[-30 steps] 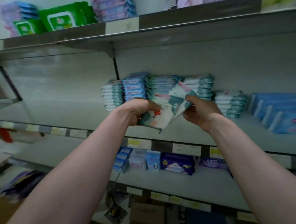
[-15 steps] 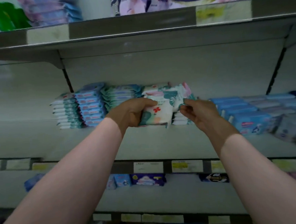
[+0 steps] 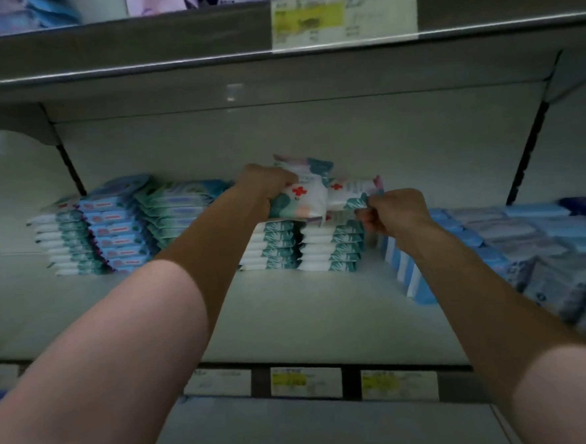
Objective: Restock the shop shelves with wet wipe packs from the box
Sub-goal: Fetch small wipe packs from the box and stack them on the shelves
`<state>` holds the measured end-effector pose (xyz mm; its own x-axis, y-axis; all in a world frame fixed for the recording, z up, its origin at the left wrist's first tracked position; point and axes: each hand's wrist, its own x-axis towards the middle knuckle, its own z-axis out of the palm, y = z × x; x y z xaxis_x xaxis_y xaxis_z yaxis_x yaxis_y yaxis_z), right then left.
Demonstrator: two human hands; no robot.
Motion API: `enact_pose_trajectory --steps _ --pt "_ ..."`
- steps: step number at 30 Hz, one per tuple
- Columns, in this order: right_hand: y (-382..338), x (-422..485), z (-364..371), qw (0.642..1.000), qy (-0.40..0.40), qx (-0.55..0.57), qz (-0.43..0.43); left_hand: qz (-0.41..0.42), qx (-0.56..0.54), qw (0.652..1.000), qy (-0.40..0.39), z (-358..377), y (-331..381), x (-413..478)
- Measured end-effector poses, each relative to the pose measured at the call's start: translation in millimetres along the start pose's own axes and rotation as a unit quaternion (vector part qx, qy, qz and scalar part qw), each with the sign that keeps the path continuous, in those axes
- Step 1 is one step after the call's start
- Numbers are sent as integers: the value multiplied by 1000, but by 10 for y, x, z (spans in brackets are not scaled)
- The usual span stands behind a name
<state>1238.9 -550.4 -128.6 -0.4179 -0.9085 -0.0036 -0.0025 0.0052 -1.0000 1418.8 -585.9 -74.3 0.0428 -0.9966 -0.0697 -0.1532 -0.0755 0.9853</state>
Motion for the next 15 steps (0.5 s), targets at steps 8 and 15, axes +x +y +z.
enact_pose_trajectory --steps 8,15 --pt "71 319 -11 999 -11 -27 46 -1 -53 998 40 93 66 254" --pt "219 523 112 993 -31 -30 107 -25 -64 997 19 188 5 401"
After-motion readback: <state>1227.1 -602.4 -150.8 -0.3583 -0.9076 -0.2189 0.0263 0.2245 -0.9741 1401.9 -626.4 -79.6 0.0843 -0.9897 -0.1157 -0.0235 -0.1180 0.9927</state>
